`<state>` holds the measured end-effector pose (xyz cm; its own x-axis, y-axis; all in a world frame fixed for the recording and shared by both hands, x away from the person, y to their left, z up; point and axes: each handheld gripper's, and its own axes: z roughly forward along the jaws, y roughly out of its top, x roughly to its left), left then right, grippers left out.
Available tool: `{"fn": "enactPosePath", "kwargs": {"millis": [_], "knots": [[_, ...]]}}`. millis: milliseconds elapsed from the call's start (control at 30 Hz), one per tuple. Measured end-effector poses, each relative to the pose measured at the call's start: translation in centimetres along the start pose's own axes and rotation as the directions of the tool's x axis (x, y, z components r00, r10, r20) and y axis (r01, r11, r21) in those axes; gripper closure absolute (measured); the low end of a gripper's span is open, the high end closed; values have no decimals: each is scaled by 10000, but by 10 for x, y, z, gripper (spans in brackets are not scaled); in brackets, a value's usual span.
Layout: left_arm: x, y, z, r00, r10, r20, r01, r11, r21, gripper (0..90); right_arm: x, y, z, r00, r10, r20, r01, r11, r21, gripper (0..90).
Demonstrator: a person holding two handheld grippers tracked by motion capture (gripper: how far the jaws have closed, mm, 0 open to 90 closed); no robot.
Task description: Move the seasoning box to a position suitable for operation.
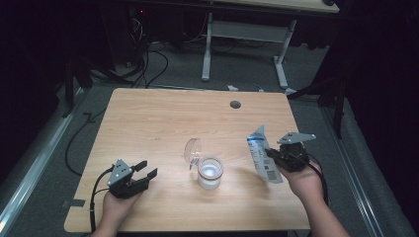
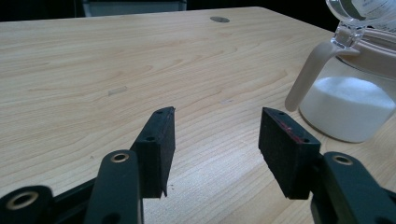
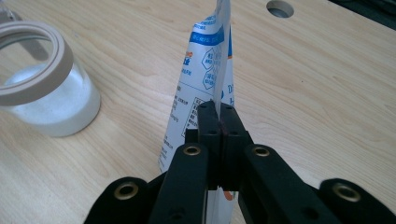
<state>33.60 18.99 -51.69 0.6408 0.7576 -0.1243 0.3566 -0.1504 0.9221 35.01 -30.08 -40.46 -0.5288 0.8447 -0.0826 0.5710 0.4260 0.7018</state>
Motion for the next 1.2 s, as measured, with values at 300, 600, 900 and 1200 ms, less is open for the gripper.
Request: {"fn": "enactPosePath", "kwargs": {"millis": [300,600,900,1200], "knots": [[-5,-1,4,9998,99,166,-101,9999,93,465,5,-14,4,9998,29,180,-10,9942,-1080,900],[1,-1,2,9999,35,-111,-34,10000,61,465,2,-30,6,9974,709,107,-663,9684,-2406,900],[-4,-2,1,9999,97,-62,-96,9999,83,464,0,-47,13,9916,1291,-82,-1244,9340,-3348,900],[-5,-3,2,9998,138,-141,-137,9999,94,464,-2,-58,22,9859,1676,25,-1506,8923,-4256,900]]}}
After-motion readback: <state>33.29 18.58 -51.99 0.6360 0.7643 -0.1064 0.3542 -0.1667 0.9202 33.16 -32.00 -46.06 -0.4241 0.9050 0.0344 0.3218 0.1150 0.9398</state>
